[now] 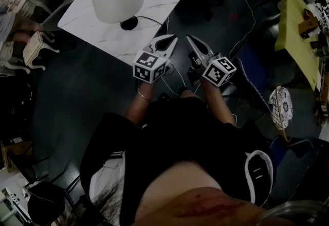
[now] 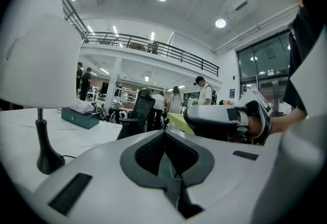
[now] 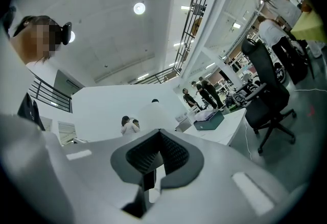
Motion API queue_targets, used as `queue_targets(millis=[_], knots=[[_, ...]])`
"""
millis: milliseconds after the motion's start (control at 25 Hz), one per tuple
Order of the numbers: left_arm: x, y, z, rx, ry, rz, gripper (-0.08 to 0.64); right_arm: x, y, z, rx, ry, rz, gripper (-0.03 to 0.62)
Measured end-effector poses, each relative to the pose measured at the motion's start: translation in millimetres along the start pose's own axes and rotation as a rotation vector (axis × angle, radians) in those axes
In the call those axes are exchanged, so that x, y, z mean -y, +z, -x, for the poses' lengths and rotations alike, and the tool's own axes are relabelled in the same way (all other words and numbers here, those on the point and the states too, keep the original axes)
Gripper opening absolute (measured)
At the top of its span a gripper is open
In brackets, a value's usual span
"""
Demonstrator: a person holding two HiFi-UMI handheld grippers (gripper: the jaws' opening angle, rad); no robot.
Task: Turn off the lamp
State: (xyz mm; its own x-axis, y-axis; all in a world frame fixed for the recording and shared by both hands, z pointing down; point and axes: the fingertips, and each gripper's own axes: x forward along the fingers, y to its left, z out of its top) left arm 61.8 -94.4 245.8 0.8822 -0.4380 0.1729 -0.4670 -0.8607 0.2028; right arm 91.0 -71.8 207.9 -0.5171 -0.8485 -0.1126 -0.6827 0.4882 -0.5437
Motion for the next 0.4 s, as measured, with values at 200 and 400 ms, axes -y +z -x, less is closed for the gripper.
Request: queue_targets(millis=[200, 400], knots=[[1.1, -0.5, -0.1, 0.002, -0.004, 0.002, 0.007, 0.4, -1.8, 2.8, -0.001, -0.007, -0.002, 0.000], [1.2, -0.2, -1.2, 0.004, -0.010, -0.002, 0.006, 2.6, -2.1, 4.8, 0.006, -0.014, -0.009, 0.000]])
